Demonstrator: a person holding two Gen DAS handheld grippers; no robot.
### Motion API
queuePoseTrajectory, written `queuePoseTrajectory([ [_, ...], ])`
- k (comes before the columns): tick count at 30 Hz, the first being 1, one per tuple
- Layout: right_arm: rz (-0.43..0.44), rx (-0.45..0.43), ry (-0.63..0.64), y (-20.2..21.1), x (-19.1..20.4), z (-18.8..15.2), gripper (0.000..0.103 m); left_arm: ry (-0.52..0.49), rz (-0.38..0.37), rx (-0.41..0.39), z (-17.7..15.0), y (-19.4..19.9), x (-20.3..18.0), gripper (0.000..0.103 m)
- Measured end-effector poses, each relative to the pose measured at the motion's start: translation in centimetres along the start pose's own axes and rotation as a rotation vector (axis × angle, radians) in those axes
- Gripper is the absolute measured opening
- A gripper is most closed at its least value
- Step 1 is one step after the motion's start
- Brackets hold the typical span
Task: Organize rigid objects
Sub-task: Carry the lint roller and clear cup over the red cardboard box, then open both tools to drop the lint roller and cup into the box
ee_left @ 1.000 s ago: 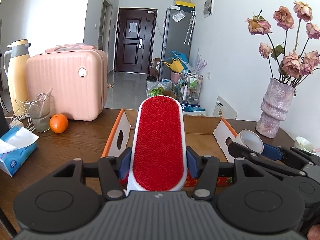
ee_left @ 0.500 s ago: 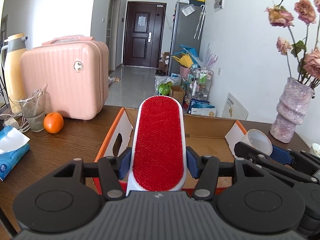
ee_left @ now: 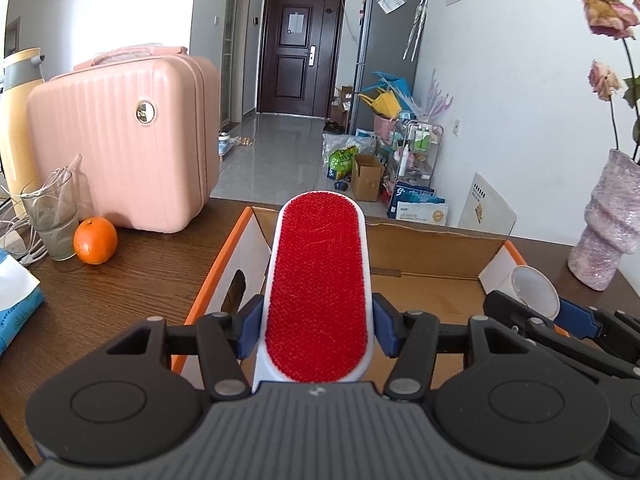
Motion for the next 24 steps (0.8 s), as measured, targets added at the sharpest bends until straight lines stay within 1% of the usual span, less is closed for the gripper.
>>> queuePoseTrajectory([
  [9, -0.03, 0.036, 0.0, -2.0, -0.8, 0.1, 0.042, -0.015, 0.007, 0.027, 0.5, -2.1, -0.4, 0.057],
  [12, -0.042, 0.06, -0.012, -2.7, -1.1, -0.1, 0.042, -0.013, -0.009, 0.04, 0.6, -2.7, -0.6, 0.057],
  [15, -0.056, 0.087, -0.008, -3.6, -1.2, -0.5, 0.042, -0.028, -0.007, 0.045, 0.7, -3.4, -1.0, 0.057],
  [20, -0.066, 0.097, -0.016, -4.0, -1.7, -0.7, 0.042, -0.06, -0.005, 0.069, 0.7, -4.5, -1.5, 0.058],
  [21, -0.075, 0.1, -0.024, -4.0, -1.8, -0.8, 0.043, -0.068, 0.001, 0.078, 0.6, -4.6, -1.5, 0.063],
  [22, -0.085, 0.105, -0.031, -4.1, -2.0, -0.9, 0.052, -0.08, 0.003, 0.072, 0.7, -4.5, -1.5, 0.083],
  [23, -0.101, 0.105, -0.04, -4.0, -2.2, -0.9, 0.069, -0.085, 0.008, 0.062, 0.8, -4.2, -1.4, 0.09],
  [24, -0.124, 0.101, -0.047, -3.9, -2.5, -0.8, 0.077, -0.08, 0.028, 0.043, 1.1, -3.7, -1.0, 0.103],
])
Point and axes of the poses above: each gripper's, at about its wrist camera, not at the fingertips, and y roughly against the way its jaws point, x to its left, z to its top, the point moved 6 cm from there along -y, roughly the way its jaws point, and after that the axes turned 14 degrees about z, right-handed, at the moved point
